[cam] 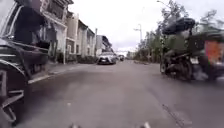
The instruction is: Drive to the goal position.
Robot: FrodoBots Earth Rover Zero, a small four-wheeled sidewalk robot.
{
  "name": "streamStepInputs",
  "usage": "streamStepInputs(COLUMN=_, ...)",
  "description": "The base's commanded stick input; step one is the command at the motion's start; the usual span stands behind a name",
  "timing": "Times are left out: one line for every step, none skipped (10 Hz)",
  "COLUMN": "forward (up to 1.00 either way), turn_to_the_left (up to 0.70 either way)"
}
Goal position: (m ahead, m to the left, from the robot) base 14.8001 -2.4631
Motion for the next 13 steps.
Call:
streamStepInputs(forward=0.7, turn_to_the_left=-0.35)
streamStepInputs(forward=0.7, turn_to_the_left=-0.01)
streamStepInputs(forward=0.7, turn_to_the_left=0.0)
streamStepInputs(forward=0.7, turn_to_the_left=0.0)
streamStepInputs(forward=0.7, turn_to_the_left=0.0)
streamStepInputs(forward=0.7, turn_to_the_left=0.0)
streamStepInputs(forward=0.7, turn_to_the_left=0.0)
streamStepInputs(forward=0.7, turn_to_the_left=0.0)
streamStepInputs(forward=0.7, turn_to_the_left=0.0)
streamStepInputs(forward=0.7, turn_to_the_left=0.0)
streamStepInputs(forward=0.7, turn_to_the_left=0.0)
streamStepInputs(forward=0.7, turn_to_the_left=0.0)
streamStepInputs(forward=0.7, turn_to_the_left=0.0)
